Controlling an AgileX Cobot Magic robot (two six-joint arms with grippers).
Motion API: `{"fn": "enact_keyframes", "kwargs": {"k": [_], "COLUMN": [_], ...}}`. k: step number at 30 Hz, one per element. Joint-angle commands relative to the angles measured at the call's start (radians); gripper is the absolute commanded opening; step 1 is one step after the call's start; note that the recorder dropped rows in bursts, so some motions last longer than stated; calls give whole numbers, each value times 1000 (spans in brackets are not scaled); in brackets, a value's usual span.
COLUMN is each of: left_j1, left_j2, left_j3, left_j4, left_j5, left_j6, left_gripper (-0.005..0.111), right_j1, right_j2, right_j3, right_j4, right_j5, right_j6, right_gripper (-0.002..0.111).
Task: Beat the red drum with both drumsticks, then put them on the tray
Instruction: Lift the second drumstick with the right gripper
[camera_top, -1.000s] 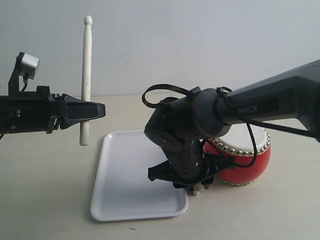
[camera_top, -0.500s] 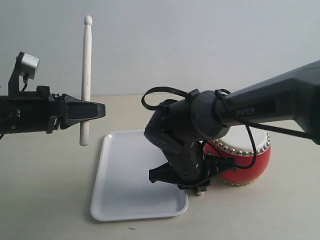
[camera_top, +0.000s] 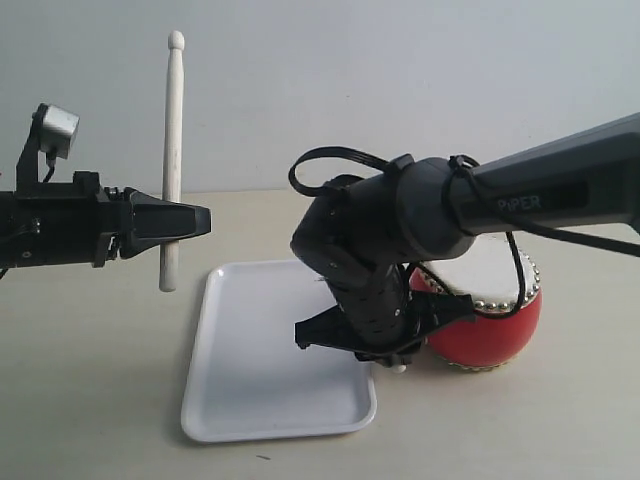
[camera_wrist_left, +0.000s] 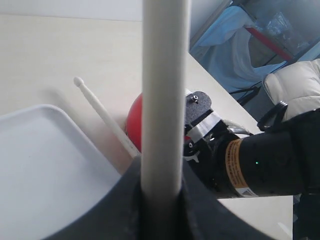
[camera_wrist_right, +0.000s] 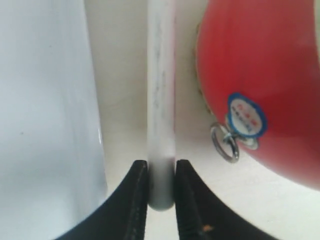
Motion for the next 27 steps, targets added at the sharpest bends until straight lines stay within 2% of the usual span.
{"fn": "enact_keyframes", "kwargs": {"k": [1,10,21,27], "left_j1": [4,4,4,4], "left_j2": [-8,-8,-8,-8], "left_j3": [-7,-7,-7,-7], "left_j4": [-14,-14,-14,-14], "left_j5": [16,13,13,13], "left_j6": [-3,-3,-3,-3], "left_gripper": [0,0,0,0], "right_j1": [2,4,14,14], "right_j2": [-33,-67,-214,-223], "right_j3": [2,21,224,306], "right_j4": [20,88,100,208], "right_j5": [4,-18,-90,-155], "right_j6": [-86,-183,-176,-258], "right_gripper": [0,0,0,0]}}
